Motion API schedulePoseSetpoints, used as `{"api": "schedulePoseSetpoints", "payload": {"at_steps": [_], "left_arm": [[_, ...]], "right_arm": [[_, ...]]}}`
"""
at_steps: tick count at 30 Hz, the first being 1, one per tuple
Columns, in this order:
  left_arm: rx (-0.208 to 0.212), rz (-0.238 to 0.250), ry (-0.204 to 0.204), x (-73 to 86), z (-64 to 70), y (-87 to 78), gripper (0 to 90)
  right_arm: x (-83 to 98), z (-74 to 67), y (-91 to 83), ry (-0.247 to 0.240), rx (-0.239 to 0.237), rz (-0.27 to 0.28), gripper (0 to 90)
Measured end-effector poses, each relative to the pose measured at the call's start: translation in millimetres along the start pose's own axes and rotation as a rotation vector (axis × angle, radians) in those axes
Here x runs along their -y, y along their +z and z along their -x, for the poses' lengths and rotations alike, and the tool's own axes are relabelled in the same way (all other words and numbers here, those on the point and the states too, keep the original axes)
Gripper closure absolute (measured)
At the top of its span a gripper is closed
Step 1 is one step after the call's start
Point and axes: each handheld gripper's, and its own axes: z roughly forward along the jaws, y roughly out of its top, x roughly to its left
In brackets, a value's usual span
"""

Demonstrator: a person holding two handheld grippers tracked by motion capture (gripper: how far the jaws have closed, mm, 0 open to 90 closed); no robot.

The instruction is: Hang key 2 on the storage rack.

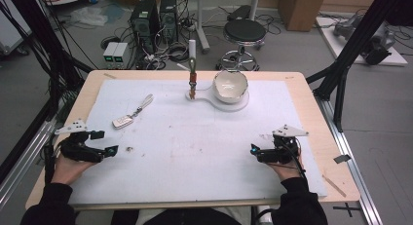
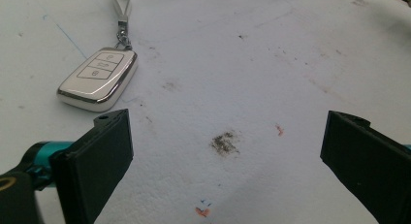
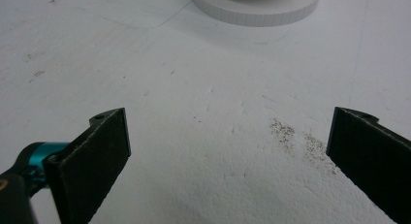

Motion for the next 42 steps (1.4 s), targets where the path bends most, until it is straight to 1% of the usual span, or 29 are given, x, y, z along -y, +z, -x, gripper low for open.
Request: {"api": "schedulePoseSetpoints", "payload": {"at_steps": [3,5,7,12,14,17,18,20,21,23,26,27,28,30,31,32,34,35,36,38,40,42], "left_arm": [[-0.002,-0.004,-0.003,-3.1,-1.7,-0.3,5.1],[-0.011,-0.005,0.008,-7.5,-3.1,-0.8,5.1],[-0.015,-0.001,0.005,-12.3,-7.3,-1.3,5.1],[-0.022,-0.004,-0.005,-14.2,-13.1,-1.0,5.1],[-0.01,-0.007,-0.013,-17.1,-15.4,-0.2,5.1],[-0.007,-0.018,0.005,-25.4,-15.3,0.6,5.1],[-0.007,-0.018,0.005,-25.4,-15.3,0.6,5.1],[-0.009,-0.021,0.012,-31.3,-16.3,1.8,5.1],[-0.009,-0.036,0.022,-36.2,-17.8,3.5,5.1],[-0.009,-0.043,0.028,-40.8,-19.0,5.8,5.1],[-0.015,-0.052,0.026,-42.6,-20.8,8.3,5.1],[-0.013,-0.055,0.023,-42.7,-22.5,9.3,5.1],[-0.018,-0.062,0.013,-42.2,-25.2,12.1,5.1],[-0.019,-0.068,0.011,-42.0,-26.3,13.1,5.1],[-0.019,-0.068,0.003,-41.9,-28.1,15.8,5.1],[-0.019,-0.081,0.006,-42.7,-28.7,17.4,5.2],[-0.035,-0.113,0.033,-47.6,-26.9,22.0,5.3],[-0.035,-0.113,0.033,-47.6,-26.9,22.0,5.3],[-0.033,-0.125,0.049,-54.3,-24.9,26.3,5.3],[-0.034,-0.122,0.052,-57.0,-24.4,28.3,5.3],[-0.047,-0.147,0.066,-65.0,-25.9,34.1,5.3],[-0.052,-0.149,0.071,-67.5,-26.4,35.6,5.3]], "right_arm": [[0.6,0.1,-0.2,-0.005,-0.002,-0.002,1.0],[2.8,-0.8,0.1,-0.005,-0.005,-0.01,1.1],[4.6,-1.6,0.5,-0.011,-0.004,-0.015,1.0],[7.6,-2.1,1.0,-0.017,-0.008,-0.025,1.1],[8.3,-2.1,0.8,-0.018,-0.009,-0.025,1.0],[9.1,-3.0,0.8,-0.022,-0.004,-0.023,1.1],[9.1,-3.0,0.8,-0.022,-0.004,-0.023,1.1],[9.6,-3.9,1.9,-0.026,-0.002,-0.031,1.0],[9.8,-3.9,2.1,-0.026,-0.001,-0.03,1.1],[10.1,-3.6,1.3,-0.021,0.001,-0.03,1.0],[10.6,-3.2,1.6,-0.018,0.001,-0.028,1.1],[10.9,-2.7,2.6,-0.018,0.0,-0.024,1.0],[11.3,-2.7,4.2,-0.013,0.005,-0.035,1.0],[11.1,-2.4,5.8,-0.011,0.007,-0.035,1.1],[11.1,-2.3,6.0,-0.012,0.005,-0.034,1.0],[11.0,-2.0,6.0,-0.014,0.004,-0.032,1.0],[10.8,-1.7,5.6,-0.009,0.004,-0.027,1.0],[10.8,-1.7,5.6,-0.009,0.004,-0.027,1.0],[10.3,-1.1,5.3,-0.006,-0.001,-0.021,1.1],[9.9,-0.8,5.5,-0.007,-0.004,-0.016,1.0],[8.5,-0.9,6.2,-0.004,-0.008,-0.011,1.1],[8.1,-1.0,6.4,-0.008,-0.01,-0.008,1.1]]}}
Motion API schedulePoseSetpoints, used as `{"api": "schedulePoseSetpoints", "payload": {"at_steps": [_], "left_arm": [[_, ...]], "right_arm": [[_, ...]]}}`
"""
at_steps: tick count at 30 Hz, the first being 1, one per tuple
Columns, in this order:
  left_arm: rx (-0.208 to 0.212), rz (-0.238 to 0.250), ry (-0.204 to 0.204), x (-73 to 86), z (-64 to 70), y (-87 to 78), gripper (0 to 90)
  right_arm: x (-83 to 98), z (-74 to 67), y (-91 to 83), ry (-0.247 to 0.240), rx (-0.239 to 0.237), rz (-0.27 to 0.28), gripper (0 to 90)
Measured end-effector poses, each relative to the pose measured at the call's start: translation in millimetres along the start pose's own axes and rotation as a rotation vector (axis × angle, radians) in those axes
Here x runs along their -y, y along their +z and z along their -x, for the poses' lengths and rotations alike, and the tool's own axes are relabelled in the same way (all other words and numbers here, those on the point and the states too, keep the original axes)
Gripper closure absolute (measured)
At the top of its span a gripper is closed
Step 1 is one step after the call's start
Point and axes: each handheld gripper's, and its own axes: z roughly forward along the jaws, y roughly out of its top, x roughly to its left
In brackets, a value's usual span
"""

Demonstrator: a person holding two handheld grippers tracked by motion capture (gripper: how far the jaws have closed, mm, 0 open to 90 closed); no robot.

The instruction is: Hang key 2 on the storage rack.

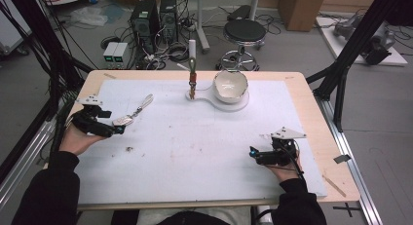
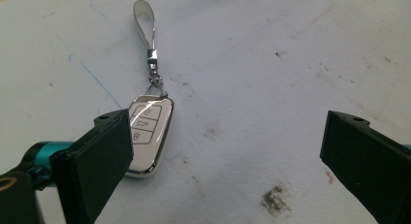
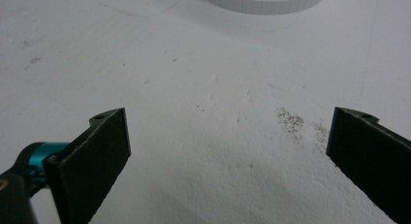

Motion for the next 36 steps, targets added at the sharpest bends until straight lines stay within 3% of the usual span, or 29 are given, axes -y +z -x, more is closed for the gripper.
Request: {"api": "schedulePoseSetpoints", "payload": {"at_steps": [9,18,24,26,29,31,36], "left_arm": [[-0.023,-0.036,0.021,-22.9,-6.7,7.9,7.9],[-0.019,-0.11,0.055,-44.5,-13.8,30.5,8.5],[-0.033,-0.164,0.045,-53.7,-25.3,49.1,8.7],[-0.023,-0.164,0.018,-52.3,-29.6,54.4,9.6],[-0.029,-0.184,0.012,-50.5,-33.2,59.1,9.7],[-0.032,-0.197,-0.015,-47.8,-39.3,66.3,9.7],[-0.029,-0.197,-0.038,-45.0,-45.2,75.9,10.8]], "right_arm": [[-5.0,-2.5,5.0,-0.011,-0.02,0.006,1.1],[-5.3,-1.9,4.0,-0.002,-0.018,0.002,1.1],[-4.7,-0.3,1.8,-0.002,-0.016,0.011,1.1],[-5.1,1.5,1.2,0.011,-0.013,0.021,1.1],[-5.5,3.1,0.4,0.024,-0.012,0.03,1.1],[-5.6,3.2,0.7,0.032,-0.012,0.026,1.1],[-5.8,3.3,2.3,0.03,-0.013,0.026,1.1]]}}
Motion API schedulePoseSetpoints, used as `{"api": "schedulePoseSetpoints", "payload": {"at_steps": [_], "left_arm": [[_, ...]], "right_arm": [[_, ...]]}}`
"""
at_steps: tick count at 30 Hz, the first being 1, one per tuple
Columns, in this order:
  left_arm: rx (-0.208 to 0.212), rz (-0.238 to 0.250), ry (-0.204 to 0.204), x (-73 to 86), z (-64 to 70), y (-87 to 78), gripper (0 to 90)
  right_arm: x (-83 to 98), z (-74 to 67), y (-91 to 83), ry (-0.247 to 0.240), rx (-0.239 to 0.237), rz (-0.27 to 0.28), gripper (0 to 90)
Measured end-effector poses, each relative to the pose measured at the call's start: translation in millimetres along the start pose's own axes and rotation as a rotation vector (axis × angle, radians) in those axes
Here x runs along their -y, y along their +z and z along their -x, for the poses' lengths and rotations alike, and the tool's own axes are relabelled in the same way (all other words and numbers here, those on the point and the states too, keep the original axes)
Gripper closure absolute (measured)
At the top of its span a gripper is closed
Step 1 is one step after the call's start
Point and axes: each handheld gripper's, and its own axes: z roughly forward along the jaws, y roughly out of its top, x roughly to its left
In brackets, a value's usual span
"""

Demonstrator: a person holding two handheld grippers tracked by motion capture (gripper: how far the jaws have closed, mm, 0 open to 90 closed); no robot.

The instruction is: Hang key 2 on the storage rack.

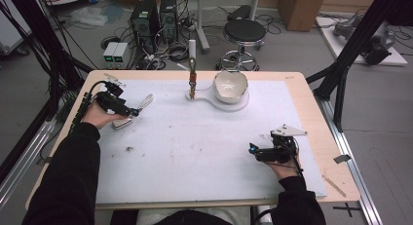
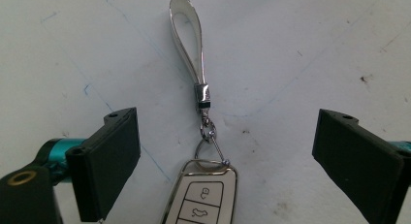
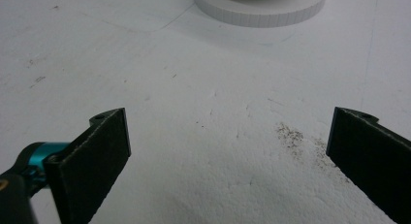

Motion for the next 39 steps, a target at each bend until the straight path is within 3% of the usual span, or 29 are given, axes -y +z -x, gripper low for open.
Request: {"api": "schedulePoseSetpoints", "payload": {"at_steps": [4,9,15,18,19,20,24,26,28,30,31,32,34,35,36,38,39], "left_arm": [[-0.014,-0.027,-0.003,-2.4,-2.1,9.0,12.2],[-0.026,-0.033,0.023,-21.9,3.7,21.6,14.6],[-0.047,-0.085,0.036,-34.3,3.9,39.0,20.6],[-0.057,-0.111,0.035,-38.3,4.4,45.0,37.9],[-0.047,-0.119,0.029,-39.1,3.5,46.9,39.7],[-0.069,-0.128,0.002,-39.0,1.5,51.1,41.8],[-0.082,-0.136,-0.015,-37.6,-3.2,54.1,46.9],[-0.102,-0.124,-0.01,-37.5,-2.8,54.5,52.0],[-0.086,-0.108,-0.009,-37.9,-2.0,55.2,58.3],[-0.107,-0.103,-0.006,-37.8,-0.7,57.0,64.3],[-0.119,-0.104,-0.005,-37.4,-0.9,57.8,72.1],[-0.127,-0.102,-0.004,-37.3,-0.8,57.4,72.1],[-0.119,-0.099,0.012,-36.9,-0.8,56.5,78.9],[-0.124,-0.097,0.04,-36.7,1.3,56.0,80.6],[-0.152,-0.09,0.096,-37.4,6.3,54.9,82.3],[-0.156,-0.082,0.112,-38.1,8.7,53.6,84.7],[-0.163,-0.053,0.136,-40.0,12.0,49.7,85.2]], "right_arm": [[0.0,0.0,0.7,0.0,0.002,-0.004,1.1],[-0.1,-0.2,1.3,-0.001,0.002,-0.008,1.1],[0.2,0.0,-0.5,-0.006,0.003,-0.003,1.1],[0.3,0.0,-0.6,-0.007,0.002,-0.001,1.1],[0.3,-1.0,-0.1,-0.011,-0.001,-0.001,1.1],[0.3,-1.0,0.1,-0.021,0.003,-0.001,1.1],[0.4,-1.9,-0.5,-0.02,0.006,-0.004,1.1],[0.0,-1.6,-2.2,-0.024,0.018,0.015,1.1],[-0.2,-0.6,-3.3,-0.014,0.02,0.023,1.1],[-0.3,-0.3,-2.8,-0.012,0.02,0.019,1.1],[-0.2,-0.7,-2.1,-0.024,0.02,0.016,1.2],[-0.2,-0.7,-2.1,-0.024,0.02,0.016,1.2],[0.0,-1.4,-2.2,-0.029,0.018,0.014,2.4],[0.0,-1.4,-2.3,-0.032,0.018,0.014,2.4],[0.1,-1.5,-2.3,-0.033,0.02,0.014,2.4],[0.1,-1.5,-2.3,-0.031,0.021,0.012,2.4],[0.2,-1.7,-2.2,-0.03,0.019,0.012,2.4]]}}
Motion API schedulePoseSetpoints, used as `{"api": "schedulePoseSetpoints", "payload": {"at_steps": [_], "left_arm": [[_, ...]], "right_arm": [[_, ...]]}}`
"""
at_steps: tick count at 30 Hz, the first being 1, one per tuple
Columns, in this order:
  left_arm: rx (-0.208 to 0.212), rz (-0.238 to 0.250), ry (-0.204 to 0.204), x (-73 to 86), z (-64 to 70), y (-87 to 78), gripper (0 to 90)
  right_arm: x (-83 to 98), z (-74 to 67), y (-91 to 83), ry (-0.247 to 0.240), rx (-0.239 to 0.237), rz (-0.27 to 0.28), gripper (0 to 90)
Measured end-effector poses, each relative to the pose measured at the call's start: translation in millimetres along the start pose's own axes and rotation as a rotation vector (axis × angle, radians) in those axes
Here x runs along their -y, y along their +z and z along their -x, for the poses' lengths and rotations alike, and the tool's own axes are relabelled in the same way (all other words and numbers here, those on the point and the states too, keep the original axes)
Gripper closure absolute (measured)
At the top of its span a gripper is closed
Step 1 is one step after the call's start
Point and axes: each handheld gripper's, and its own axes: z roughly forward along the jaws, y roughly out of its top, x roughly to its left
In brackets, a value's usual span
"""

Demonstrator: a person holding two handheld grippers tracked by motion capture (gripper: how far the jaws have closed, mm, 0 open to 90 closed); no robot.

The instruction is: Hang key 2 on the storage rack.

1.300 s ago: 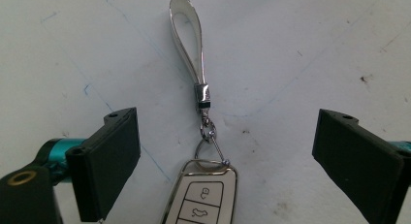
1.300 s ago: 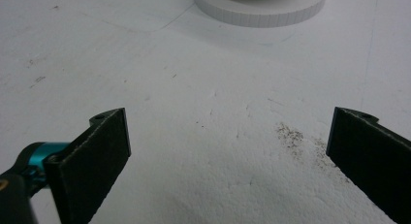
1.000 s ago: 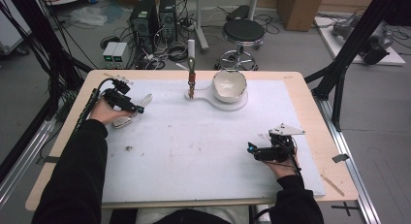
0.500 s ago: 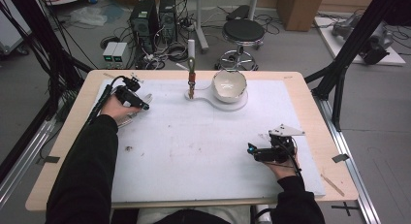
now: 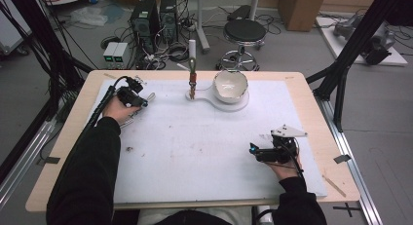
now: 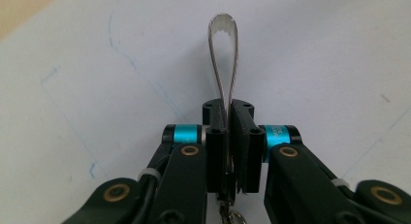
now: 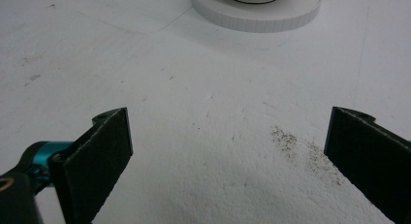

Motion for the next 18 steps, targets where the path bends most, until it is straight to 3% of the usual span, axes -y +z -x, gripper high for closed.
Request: {"api": "schedulePoseSetpoints", "payload": {"at_steps": [2,5,8,14,18], "left_arm": [[-0.001,0.016,0.004,-1.2,0.3,-2.9,85.6],[0.032,0.066,-0.028,-3.3,-3.5,-12.1,86.1],[0.044,0.072,-0.036,-3.8,-7.2,-21.2,86.2],[0.004,0.084,0.005,-9.2,-3.6,-48.0,86.4],[0.005,0.115,0.01,-14.0,-0.6,-63.0,86.6]], "right_arm": [[0.2,0.0,0.1,-0.001,0.0,-0.001,2.3],[1.3,0.3,0.0,0.001,0.0,-0.003,2.3],[1.8,1.1,-0.9,0.004,0.005,0.002,2.3],[1.5,0.8,-1.7,0.007,0.001,0.011,2.3],[1.6,0.2,-0.9,-0.001,0.001,0.009,2.3]]}}
